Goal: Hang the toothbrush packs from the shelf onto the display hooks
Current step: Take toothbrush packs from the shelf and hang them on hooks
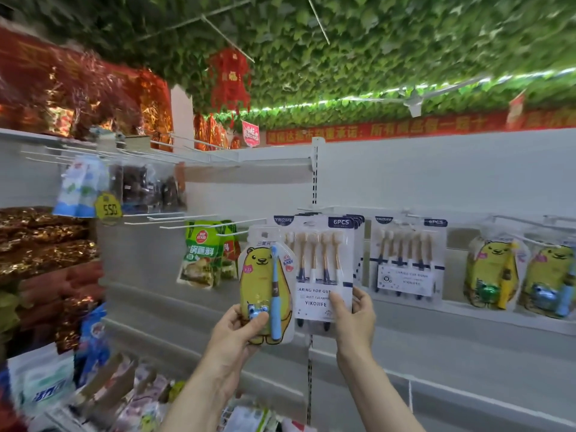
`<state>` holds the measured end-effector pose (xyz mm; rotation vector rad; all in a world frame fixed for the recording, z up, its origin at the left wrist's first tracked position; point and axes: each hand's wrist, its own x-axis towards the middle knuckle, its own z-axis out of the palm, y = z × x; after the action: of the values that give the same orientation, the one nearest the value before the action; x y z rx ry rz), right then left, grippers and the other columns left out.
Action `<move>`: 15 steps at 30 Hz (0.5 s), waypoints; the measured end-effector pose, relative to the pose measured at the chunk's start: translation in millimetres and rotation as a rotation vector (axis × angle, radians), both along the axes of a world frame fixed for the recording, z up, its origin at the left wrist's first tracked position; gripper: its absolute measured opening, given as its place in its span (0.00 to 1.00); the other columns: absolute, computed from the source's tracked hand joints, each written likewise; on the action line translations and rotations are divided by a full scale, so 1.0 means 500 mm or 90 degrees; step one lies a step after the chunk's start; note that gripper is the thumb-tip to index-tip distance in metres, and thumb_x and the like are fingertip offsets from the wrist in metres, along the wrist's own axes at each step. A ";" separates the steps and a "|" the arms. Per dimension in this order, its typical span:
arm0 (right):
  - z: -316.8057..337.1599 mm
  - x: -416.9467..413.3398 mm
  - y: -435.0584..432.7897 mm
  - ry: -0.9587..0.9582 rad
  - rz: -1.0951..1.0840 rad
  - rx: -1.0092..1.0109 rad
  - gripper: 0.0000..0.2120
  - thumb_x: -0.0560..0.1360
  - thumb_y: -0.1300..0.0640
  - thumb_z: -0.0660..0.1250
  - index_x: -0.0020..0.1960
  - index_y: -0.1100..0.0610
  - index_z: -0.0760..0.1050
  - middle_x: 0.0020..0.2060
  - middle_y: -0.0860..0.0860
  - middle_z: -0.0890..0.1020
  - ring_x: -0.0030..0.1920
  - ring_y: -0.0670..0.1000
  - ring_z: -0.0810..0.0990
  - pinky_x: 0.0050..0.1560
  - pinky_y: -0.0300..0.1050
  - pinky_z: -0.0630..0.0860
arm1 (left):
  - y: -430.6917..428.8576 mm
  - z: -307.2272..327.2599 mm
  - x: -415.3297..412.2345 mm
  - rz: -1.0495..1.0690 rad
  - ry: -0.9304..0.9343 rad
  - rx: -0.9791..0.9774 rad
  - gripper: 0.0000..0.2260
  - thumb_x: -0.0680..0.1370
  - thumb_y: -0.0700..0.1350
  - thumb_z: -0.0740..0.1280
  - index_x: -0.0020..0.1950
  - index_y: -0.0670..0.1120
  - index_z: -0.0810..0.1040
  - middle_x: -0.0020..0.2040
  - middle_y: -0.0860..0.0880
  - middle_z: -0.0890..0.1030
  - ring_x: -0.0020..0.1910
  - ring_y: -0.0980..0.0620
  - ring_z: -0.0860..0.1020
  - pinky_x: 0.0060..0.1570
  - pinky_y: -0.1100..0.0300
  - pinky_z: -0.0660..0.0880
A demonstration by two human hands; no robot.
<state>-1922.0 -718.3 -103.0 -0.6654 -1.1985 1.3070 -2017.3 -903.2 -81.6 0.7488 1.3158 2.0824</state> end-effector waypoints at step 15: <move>0.003 -0.038 0.066 -0.048 -0.090 -0.036 0.23 0.76 0.58 0.73 0.68 0.56 0.71 0.63 0.51 0.75 0.63 0.50 0.73 0.61 0.47 0.70 | 0.019 -0.029 -0.077 -0.093 -0.029 -0.022 0.14 0.73 0.34 0.71 0.58 0.37 0.77 0.47 0.41 0.86 0.39 0.49 0.84 0.35 0.58 0.81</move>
<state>-1940.9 -685.1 -101.5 -0.8333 -1.1566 1.2096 -2055.7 -893.7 -96.1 0.7560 1.2311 1.9454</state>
